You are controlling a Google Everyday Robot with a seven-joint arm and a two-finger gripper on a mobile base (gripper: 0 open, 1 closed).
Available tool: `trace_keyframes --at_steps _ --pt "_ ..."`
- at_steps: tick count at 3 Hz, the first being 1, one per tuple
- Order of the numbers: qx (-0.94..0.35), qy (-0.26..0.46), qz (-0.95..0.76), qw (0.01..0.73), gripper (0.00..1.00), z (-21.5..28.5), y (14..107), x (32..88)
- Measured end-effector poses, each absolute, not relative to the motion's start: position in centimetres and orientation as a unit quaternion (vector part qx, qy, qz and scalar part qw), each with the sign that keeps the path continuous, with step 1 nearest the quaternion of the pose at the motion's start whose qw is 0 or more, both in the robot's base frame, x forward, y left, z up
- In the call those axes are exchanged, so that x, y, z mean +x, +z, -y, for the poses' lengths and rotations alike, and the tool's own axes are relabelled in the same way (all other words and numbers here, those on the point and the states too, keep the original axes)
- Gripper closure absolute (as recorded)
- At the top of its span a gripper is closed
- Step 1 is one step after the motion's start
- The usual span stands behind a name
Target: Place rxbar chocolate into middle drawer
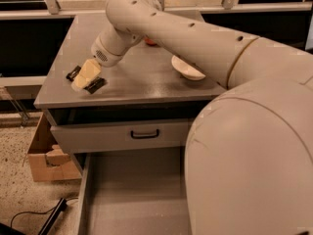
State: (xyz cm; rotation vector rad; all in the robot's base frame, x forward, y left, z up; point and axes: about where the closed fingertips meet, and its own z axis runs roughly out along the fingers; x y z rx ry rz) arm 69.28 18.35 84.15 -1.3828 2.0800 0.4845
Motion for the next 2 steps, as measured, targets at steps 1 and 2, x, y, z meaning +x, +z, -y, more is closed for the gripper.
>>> trace_keyframes --at_steps 1,2 --pt "-0.514 0.164 -0.789 0.292 0.0 -18.19 83.83 69.41" --pt "-0.514 0.144 -0.794 0.291 0.0 -18.28 83.92 69.22"
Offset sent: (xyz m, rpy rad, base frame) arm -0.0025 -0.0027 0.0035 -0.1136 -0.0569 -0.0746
